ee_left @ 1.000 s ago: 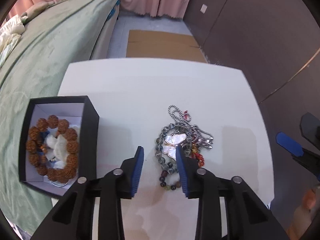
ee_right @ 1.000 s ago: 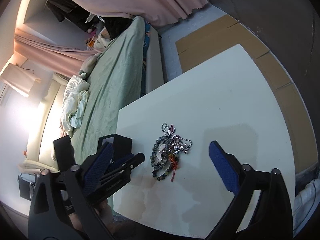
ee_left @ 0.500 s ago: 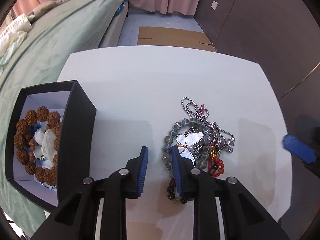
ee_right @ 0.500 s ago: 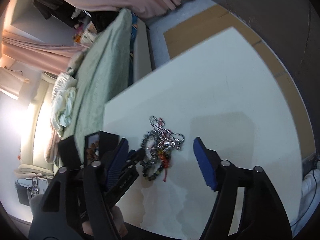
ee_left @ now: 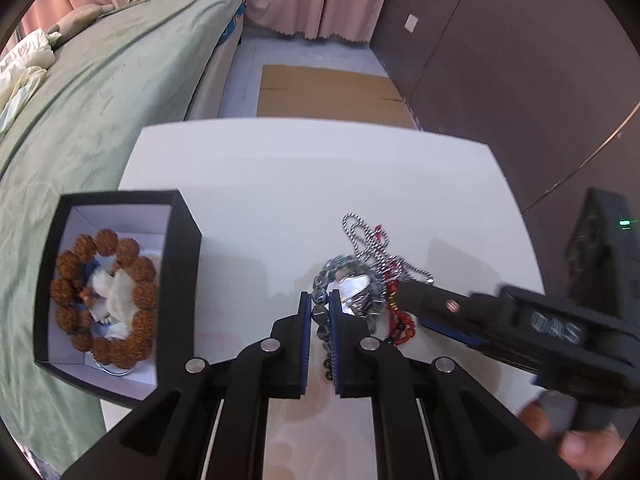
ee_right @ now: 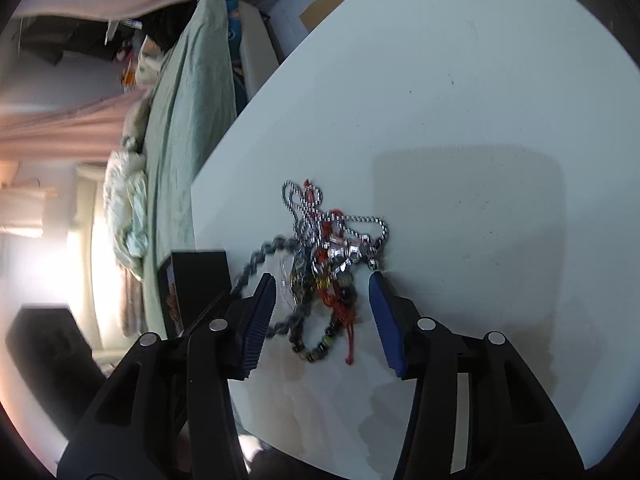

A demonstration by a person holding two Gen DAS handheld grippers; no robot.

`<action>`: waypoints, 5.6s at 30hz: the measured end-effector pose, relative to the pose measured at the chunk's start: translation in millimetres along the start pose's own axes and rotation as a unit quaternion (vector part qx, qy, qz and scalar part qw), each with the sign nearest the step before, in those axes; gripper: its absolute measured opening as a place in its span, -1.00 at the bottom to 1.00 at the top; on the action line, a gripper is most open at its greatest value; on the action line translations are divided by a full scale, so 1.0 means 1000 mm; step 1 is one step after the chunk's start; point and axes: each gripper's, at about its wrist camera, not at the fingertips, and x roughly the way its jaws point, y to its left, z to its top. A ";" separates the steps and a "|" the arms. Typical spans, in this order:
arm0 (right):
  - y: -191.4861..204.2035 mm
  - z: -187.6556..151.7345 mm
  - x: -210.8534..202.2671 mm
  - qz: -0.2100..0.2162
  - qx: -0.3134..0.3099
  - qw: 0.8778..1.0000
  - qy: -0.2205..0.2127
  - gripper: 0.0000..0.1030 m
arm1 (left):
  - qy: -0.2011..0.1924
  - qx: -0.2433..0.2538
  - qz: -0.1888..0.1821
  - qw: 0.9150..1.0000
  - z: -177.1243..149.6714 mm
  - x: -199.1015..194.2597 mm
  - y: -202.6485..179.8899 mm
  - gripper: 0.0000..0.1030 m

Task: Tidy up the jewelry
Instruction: 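Grasp the grey bead bracelet with butterfly pendant using the left gripper, then grasp silver chain necklace with right gripper while left gripper carries grey bracelet to box, then carry the silver chain necklace into the black box and open the right gripper, then reach the left gripper to the white butterfly pendant and grasp it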

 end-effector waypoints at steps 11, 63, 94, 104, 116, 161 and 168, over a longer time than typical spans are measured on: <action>0.021 0.013 0.006 -0.051 -0.037 0.997 -0.039 -0.06 | -0.031 -0.001 -0.025 0.999 0.005 -0.040 0.009 -0.87; 0.150 -0.047 -0.127 0.102 -0.271 0.927 -0.236 -0.72 | -0.108 -0.064 0.001 0.992 0.021 -0.139 0.110 -0.71; 0.321 -0.101 -0.166 0.123 -0.387 0.878 -0.255 -0.72 | -0.205 -0.090 -0.010 0.974 -0.031 -0.221 0.170 0.83; 0.312 -0.095 -0.124 0.099 -0.383 0.890 -0.226 -0.72 | -0.207 -0.106 -0.007 0.973 -0.044 -0.227 0.188 0.83; 0.268 -0.081 -0.048 0.073 -0.376 0.910 -0.163 -0.72 | -0.197 -0.106 0.016 0.974 -0.048 -0.215 0.198 0.83; 0.081 -0.044 -0.070 -0.002 -0.222 0.970 -0.098 0.65 | -0.138 0.003 0.001 0.990 -0.027 -0.154 0.077 0.83; 0.056 -0.046 -0.077 0.002 -0.194 0.977 -0.092 0.65 | -0.055 0.035 -0.022 0.998 -0.021 -0.105 0.036 0.39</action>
